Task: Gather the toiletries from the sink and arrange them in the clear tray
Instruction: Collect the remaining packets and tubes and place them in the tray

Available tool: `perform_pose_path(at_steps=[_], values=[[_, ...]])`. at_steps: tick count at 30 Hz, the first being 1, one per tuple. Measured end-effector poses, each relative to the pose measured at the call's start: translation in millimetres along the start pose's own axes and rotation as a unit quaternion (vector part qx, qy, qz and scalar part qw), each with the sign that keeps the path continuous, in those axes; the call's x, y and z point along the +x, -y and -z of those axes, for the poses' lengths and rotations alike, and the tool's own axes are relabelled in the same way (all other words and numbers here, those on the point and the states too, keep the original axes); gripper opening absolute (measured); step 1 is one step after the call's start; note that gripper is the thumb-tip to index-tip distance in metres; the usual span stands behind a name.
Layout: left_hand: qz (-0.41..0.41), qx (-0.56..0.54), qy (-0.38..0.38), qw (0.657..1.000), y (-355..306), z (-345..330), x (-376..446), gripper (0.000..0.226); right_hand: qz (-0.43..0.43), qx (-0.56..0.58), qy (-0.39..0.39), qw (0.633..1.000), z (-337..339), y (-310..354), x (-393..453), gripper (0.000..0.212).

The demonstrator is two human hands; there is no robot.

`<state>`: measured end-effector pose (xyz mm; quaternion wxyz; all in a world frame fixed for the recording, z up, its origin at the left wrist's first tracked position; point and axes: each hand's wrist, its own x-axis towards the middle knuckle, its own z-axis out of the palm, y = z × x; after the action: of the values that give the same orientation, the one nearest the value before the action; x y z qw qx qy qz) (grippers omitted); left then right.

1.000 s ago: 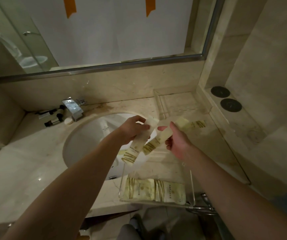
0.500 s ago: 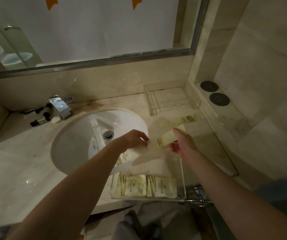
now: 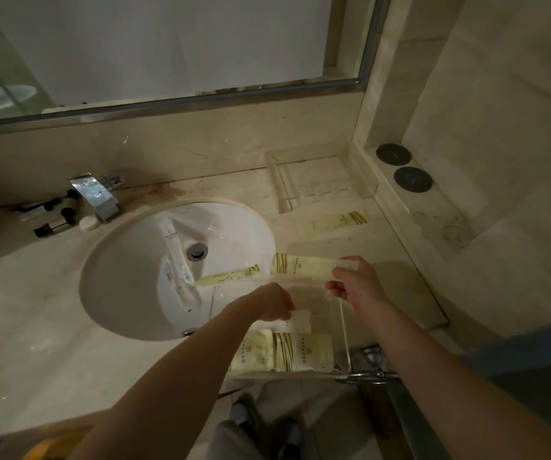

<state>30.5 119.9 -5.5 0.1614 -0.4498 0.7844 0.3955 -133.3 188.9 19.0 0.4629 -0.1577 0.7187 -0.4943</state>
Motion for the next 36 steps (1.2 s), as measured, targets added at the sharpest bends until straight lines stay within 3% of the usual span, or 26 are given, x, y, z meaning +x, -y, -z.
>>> perform_pose_path(at_steps=[5, 9, 13, 18, 22, 25, 28, 31, 36], values=[[-0.002, -0.019, -0.058, 0.998, 6, 4, 1, 0.027, -0.02, -0.012, 0.015, 1.0, -7, -4, 0, 0.021], [0.022, -0.006, -0.165, 0.986, 14, 25, -8, 0.025, -0.019, -0.034, 0.011, 0.999, -17, -3, -3, 0.017], [0.075, -0.06, -0.249, 0.964, 31, 45, -21, 0.01, -0.035, -0.071, 0.035, 0.996, -29, -3, -5, 0.014], [0.062, -0.042, -0.205, 0.976, 50, 52, -35, 0.019, -0.112, -0.159, 0.131, 0.972, -53, -12, -9, 0.01], [0.039, -0.048, -0.17, 0.983, 60, 42, -39, 0.02, -0.095, -0.264, 0.147, 0.949, -61, -24, -10, 0.01], [0.023, -0.029, -0.141, 0.989, 61, 35, -38, 0.023, -0.008, -0.43, 0.155, 0.889, -61, -30, -9, 0.009], [0.003, 0.012, -0.099, 0.995, 58, 28, -36, 0.029, 0.065, -0.568, 0.13, 0.81, -64, -34, -12, 0.026], [-0.002, 0.042, -0.086, 0.995, 56, 23, -33, 0.028, 0.112, -0.609, 0.101, 0.779, -65, -34, -15, 0.037], [0.009, 0.066, -0.072, 0.995, 57, 16, -30, 0.024, 0.175, -0.64, 0.127, 0.737, -63, -42, -25, 0.039]])
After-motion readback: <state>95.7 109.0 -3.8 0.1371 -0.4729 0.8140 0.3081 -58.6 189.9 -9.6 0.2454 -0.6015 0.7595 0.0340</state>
